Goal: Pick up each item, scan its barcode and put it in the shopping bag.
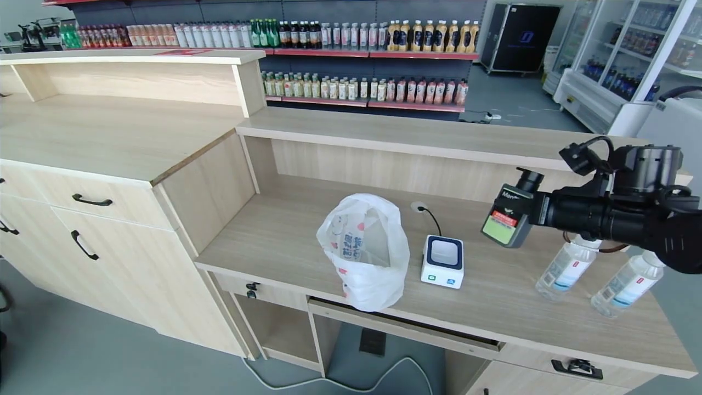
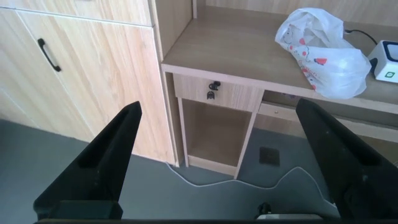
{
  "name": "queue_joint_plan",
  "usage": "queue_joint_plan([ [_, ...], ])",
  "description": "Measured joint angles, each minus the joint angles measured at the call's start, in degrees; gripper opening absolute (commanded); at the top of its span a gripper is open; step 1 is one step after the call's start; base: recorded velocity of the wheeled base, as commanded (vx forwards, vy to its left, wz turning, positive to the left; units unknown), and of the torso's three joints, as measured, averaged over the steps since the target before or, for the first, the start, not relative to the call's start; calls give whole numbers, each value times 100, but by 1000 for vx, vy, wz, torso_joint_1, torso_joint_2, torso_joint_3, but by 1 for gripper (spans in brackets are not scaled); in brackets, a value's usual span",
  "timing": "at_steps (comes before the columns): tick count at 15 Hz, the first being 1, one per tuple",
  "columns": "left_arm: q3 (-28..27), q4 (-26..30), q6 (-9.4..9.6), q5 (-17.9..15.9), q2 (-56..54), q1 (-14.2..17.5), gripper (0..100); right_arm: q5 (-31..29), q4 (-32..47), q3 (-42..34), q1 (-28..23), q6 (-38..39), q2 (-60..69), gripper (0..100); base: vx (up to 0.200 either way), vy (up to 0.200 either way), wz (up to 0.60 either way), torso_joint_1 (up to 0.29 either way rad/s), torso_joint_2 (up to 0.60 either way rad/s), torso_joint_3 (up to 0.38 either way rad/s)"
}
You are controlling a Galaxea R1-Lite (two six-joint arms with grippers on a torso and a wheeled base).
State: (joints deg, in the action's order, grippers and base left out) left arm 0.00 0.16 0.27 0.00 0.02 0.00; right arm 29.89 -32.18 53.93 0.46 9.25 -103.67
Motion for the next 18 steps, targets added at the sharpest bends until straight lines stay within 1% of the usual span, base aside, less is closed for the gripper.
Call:
queue_joint_plan([
  [2,0,2,-2,0,0,0,100,491,279,382,-139,73,-441,0,0,0,0,0,0,0],
  [6,0,2,0,0,0,0,100,631,378,1162,-267,-4,-1163,0,0,0,0,0,0,0],
  [8,0,2,0,0,0,0,100,624,385,1285,-261,-617,-1438,0,0,0,0,0,0,0],
  [9,0,2,0,0,0,0,100,624,394,1300,-252,-731,-1568,0,0,0,0,0,0,0],
  [11,0,2,0,0,0,0,100,642,389,1401,-206,-749,-1775,0,0,0,0,0,0,0],
  [14,0,2,0,0,0,0,100,963,477,1613,-140,-694,-1979,0,0,0,0,0,0,0],
  [18,0,2,0,0,-2,0,100,965,651,1870,-41,-731,-2175,0,0,0,0,0,0,0],
])
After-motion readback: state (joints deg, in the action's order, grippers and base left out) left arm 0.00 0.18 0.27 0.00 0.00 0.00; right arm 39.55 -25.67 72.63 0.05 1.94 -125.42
